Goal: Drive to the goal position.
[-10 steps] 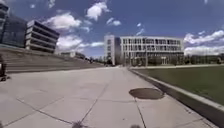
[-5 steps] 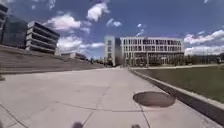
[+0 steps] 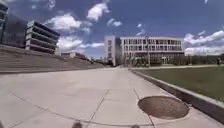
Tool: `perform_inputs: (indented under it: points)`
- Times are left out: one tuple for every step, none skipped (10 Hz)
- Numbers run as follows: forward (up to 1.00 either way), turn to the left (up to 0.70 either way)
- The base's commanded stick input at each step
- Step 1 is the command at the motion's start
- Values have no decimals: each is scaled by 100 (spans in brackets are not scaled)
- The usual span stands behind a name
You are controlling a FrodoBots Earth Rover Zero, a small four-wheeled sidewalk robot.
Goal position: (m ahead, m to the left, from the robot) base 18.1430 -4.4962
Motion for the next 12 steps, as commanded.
perform_inputs:
  points:
    - [70,2]
    - [70,1]
    - [70,2]
    - [70,2]
    - [70,0]
    - [70,1]
    - [70,2]
    - [70,2]
    - [70,1]
    - [70,2]
    - [70,1]
    - [70,0]
